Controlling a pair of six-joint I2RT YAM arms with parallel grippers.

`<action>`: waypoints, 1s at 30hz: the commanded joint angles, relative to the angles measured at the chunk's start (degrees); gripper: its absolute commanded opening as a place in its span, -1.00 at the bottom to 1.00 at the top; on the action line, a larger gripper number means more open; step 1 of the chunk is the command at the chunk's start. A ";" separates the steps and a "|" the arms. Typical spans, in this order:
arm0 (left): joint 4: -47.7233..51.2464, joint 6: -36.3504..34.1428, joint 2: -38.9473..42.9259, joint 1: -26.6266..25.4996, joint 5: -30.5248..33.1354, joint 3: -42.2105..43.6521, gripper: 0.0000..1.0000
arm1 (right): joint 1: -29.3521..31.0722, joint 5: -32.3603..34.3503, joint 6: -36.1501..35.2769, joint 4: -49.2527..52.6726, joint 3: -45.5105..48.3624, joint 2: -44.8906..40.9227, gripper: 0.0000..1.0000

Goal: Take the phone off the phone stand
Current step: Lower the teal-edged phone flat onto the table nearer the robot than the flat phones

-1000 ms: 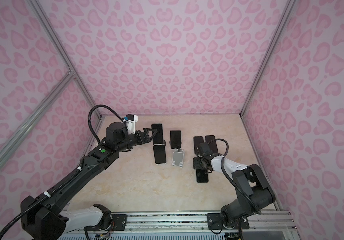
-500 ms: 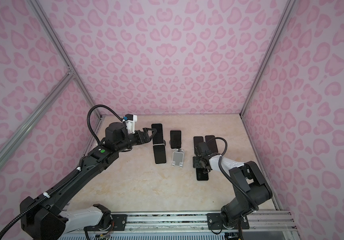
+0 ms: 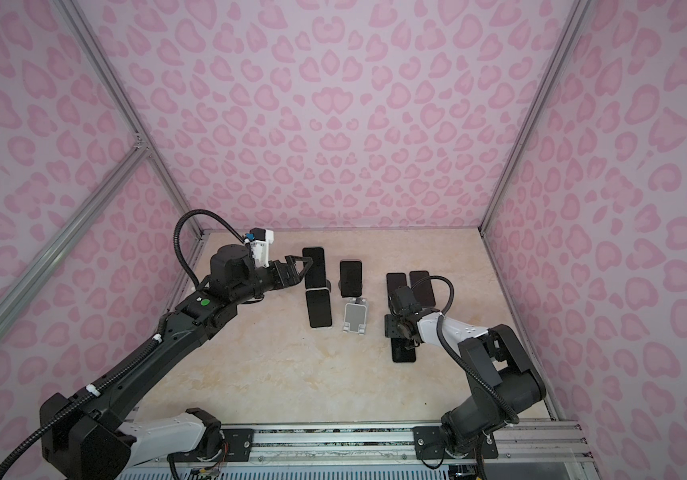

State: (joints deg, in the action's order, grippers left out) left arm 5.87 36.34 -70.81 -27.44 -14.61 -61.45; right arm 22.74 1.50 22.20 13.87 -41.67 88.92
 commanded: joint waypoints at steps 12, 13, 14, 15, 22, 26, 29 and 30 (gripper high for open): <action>-2.00 -0.28 1.73 0.02 0.83 0.35 0.96 | 0.37 -1.95 3.81 10.22 0.35 1.25 0.48; -2.12 -0.47 2.22 0.02 1.19 0.46 0.96 | 0.53 -1.90 4.21 10.39 0.18 1.36 0.48; -2.00 -0.84 2.63 0.02 1.75 0.52 0.96 | 0.76 -1.75 4.30 10.81 0.03 1.55 0.49; -1.85 -1.18 2.90 0.01 2.37 0.55 0.96 | 0.90 -1.32 4.41 11.32 -0.14 1.62 0.50; -2.01 -0.94 4.60 0.02 3.86 1.17 0.96 | 3.12 0.03 6.26 14.46 -0.90 1.78 0.54; -2.34 -0.57 5.00 0.01 3.89 1.40 0.96 | 4.39 1.42 7.22 15.52 -1.47 3.00 0.54; -2.32 -0.44 5.08 0.01 4.23 1.50 0.96 | 5.06 2.44 7.63 16.00 -2.06 3.53 0.56; -2.39 -0.27 5.15 0.02 4.23 1.60 0.96 | 5.27 2.77 7.80 16.30 -2.18 3.83 0.57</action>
State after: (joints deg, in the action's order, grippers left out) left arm 5.67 35.97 -66.17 -27.44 -10.90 -60.12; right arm 27.46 5.50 29.76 20.73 -44.53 91.24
